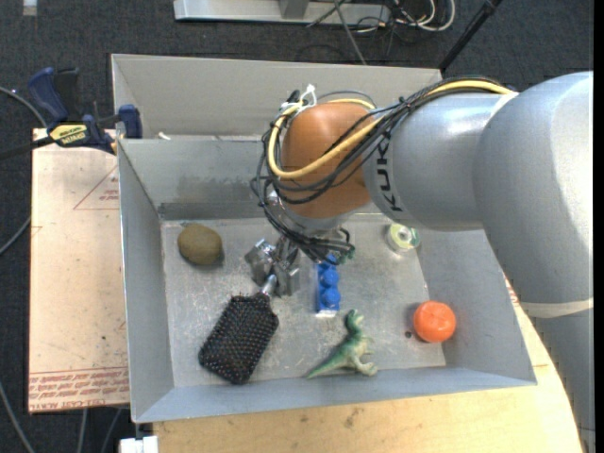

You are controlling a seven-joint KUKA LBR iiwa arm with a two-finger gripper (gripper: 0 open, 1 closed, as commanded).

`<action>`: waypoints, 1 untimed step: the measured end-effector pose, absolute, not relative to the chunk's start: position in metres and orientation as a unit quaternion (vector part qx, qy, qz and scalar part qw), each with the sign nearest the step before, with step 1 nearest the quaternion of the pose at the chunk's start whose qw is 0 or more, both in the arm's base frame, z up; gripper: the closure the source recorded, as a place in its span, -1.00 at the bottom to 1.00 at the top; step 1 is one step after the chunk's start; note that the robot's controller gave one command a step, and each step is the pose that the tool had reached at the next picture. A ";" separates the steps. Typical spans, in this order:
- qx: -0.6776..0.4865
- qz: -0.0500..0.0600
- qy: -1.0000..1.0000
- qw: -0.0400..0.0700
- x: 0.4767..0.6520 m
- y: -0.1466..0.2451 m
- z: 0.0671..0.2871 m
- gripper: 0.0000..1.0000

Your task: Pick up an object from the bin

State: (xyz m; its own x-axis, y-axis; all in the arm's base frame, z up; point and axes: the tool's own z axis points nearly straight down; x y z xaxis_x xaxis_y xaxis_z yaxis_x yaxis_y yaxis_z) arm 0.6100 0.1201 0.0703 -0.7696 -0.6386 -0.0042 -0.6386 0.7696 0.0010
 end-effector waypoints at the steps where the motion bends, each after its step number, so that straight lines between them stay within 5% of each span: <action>1: -0.342 0.002 0.940 -0.003 0.607 0.115 0.108 1.00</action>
Offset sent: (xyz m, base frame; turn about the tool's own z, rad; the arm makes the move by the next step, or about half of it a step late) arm 0.0076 -0.0836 -0.0003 -0.0864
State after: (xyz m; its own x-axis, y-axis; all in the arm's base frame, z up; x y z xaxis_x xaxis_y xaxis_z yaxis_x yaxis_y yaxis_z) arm 0.6074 0.1148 0.1078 -0.7656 -0.6433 0.0047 -0.6433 0.7656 0.0058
